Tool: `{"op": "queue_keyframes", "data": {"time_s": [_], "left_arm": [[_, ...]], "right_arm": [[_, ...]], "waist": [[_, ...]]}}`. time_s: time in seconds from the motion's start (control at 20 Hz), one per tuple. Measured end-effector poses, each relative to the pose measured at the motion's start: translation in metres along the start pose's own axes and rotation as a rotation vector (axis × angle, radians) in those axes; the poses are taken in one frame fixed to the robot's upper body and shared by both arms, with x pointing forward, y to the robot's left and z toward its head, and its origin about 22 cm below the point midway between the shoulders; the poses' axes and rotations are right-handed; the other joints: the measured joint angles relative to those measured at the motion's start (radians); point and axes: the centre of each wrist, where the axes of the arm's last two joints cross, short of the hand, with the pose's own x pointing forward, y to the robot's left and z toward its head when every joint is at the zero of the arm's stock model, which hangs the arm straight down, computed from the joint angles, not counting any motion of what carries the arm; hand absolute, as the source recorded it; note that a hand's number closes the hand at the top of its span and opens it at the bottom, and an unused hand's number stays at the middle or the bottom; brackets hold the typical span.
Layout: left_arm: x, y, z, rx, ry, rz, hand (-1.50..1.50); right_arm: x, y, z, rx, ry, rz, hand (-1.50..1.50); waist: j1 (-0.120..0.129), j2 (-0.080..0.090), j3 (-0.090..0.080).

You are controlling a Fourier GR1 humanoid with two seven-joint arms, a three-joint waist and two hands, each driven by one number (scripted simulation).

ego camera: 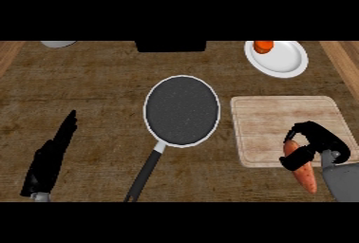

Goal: Pick the sweet potato from the cutting board and place it in the pan

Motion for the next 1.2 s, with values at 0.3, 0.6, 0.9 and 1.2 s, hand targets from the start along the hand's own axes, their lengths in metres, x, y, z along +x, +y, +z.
{"op": "queue_keyframes", "data": {"time_s": [0.3, 0.6, 0.9, 1.2], "left_arm": [[-0.004, -0.001, 0.006, -0.001, 0.011, 0.004, 0.00], [-0.005, -0.004, 0.004, -0.009, 0.000, 0.001, 0.00], [-0.005, -0.005, -0.001, -0.023, -0.021, 0.002, 0.00], [0.001, -0.006, 0.000, -0.038, -0.019, 0.002, 0.00]], "right_arm": [[0.006, 0.011, 0.050, -0.339, -0.061, 0.042, 1.50], [0.029, -0.007, 0.102, -0.730, -0.278, 0.060, 1.50], [0.067, -0.005, 0.128, -0.882, -0.431, 0.026, 1.50], [0.125, -0.009, 0.128, -0.852, -0.538, -0.061, 1.50]], "waist": [[-0.001, 0.003, 0.008], [0.011, 0.006, 0.009], [0.032, 0.015, 0.010], [0.045, 0.018, 0.011]]}}
